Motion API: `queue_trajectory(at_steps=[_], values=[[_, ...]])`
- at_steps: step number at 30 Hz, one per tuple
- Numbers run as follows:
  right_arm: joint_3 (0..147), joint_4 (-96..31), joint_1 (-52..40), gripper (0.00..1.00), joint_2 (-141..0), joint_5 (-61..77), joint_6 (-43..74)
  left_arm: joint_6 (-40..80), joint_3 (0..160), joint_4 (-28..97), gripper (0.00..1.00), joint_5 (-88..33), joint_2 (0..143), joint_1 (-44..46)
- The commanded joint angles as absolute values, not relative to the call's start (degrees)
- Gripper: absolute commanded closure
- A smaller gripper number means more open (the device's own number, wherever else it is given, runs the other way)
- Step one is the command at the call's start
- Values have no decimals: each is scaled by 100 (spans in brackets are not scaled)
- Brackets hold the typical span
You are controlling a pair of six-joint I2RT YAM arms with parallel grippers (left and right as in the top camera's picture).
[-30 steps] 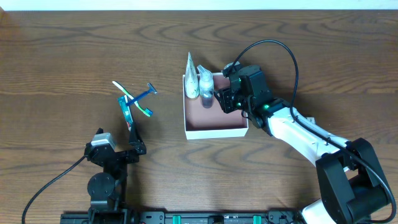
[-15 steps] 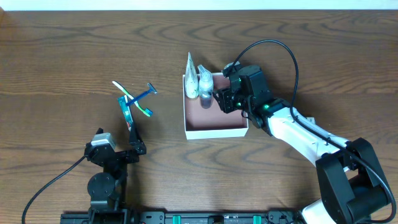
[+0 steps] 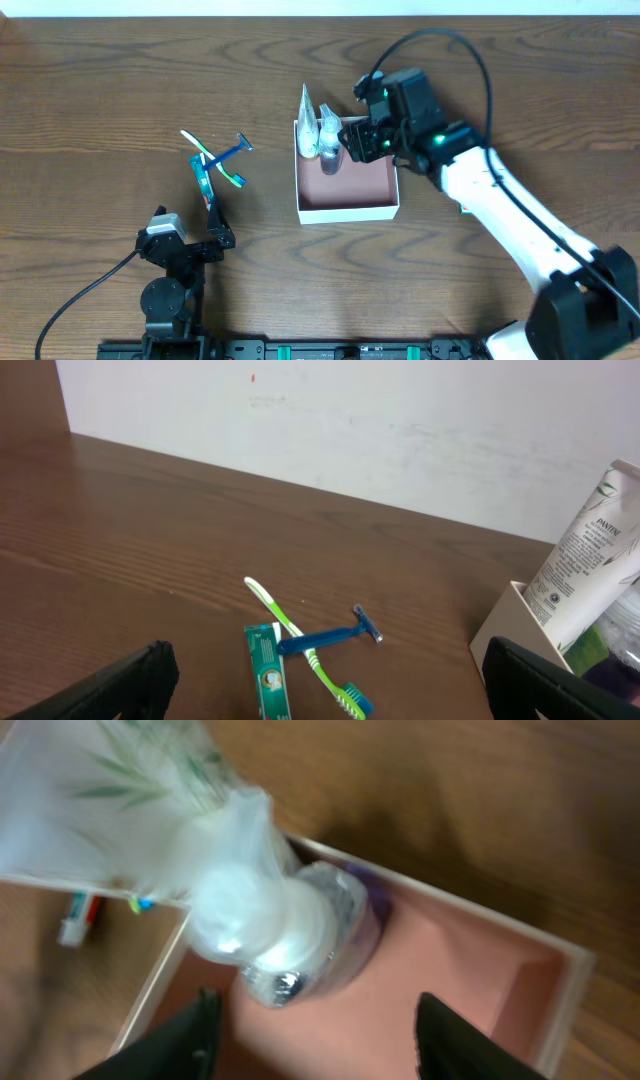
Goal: Pack container
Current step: 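Move the right gripper right toward the green Dettol soap bar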
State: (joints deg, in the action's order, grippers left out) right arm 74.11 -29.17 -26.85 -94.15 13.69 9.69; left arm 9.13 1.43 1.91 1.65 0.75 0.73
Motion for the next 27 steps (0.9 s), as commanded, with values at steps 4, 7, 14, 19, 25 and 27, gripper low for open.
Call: queue_trajectory(at_steps=[4, 7, 14, 19, 25, 27], values=[[8427, -4668, -2493, 16, -8814, 972, 1085, 860, 23, 401, 2, 209, 71, 38], [8735, -5634, -2263, 7, -8523, 580, 1509, 860, 23, 401, 2, 209, 71, 38], [8833, -7030, -1282, 1, -7865, 158, 2497, 860, 23, 401, 2, 209, 71, 38], [8576, -7802, -600, 1, -7859, -338, 3736, 860, 23, 401, 2, 209, 71, 38], [7384, -7290, -412, 1, -7859, -554, 5057, 860, 23, 401, 2, 209, 71, 38], [6816, -6842, -412, 1, -7859, -585, 5428, 860, 23, 401, 2, 209, 71, 38]])
